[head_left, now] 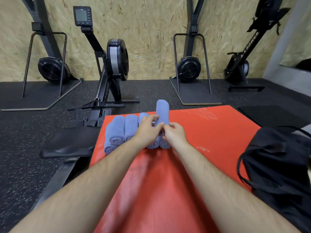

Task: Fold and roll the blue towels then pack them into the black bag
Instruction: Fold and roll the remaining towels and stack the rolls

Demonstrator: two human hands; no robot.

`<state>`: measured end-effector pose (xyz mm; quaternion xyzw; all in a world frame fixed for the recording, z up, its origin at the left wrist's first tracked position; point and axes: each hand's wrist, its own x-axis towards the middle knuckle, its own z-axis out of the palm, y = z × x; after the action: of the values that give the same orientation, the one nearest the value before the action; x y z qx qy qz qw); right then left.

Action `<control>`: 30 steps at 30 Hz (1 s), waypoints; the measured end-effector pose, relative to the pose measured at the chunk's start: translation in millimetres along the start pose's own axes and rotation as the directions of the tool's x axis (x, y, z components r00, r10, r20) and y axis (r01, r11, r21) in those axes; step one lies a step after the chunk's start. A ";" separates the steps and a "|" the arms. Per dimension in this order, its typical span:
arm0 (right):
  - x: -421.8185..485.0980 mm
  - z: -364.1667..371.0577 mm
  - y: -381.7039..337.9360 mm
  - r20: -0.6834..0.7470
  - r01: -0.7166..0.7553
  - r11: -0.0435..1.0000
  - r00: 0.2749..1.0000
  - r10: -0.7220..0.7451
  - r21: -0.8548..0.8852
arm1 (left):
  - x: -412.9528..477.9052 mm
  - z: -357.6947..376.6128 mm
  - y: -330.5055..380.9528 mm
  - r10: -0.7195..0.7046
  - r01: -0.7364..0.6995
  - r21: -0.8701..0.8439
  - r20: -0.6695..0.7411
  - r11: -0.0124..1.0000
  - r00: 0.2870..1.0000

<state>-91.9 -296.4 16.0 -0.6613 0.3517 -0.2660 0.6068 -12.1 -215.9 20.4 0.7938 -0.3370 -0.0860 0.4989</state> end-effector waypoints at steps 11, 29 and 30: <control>35.2 8.7 29.7 0.116 0.128 0.755 0.991 -0.070 -0.643 | 4.4 11.9 -38.5 0.102 -0.170 0.684 0.139 0.709 0.985; -157.0 95.0 38.3 0.535 0.632 0.094 0.717 -0.447 -0.769 | -173.2 -126.5 -78.3 0.174 -0.141 0.855 0.061 0.498 0.983; -169.9 111.2 42.1 0.561 0.655 0.081 0.699 -0.443 -0.751 | -187.2 -141.8 -86.9 0.136 -0.109 0.868 0.049 0.485 0.990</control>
<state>-115.2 -94.8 -26.5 -0.9816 0.1005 -0.1621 0.0027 -47.9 28.3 -21.6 0.9118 -0.3833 0.1412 0.0415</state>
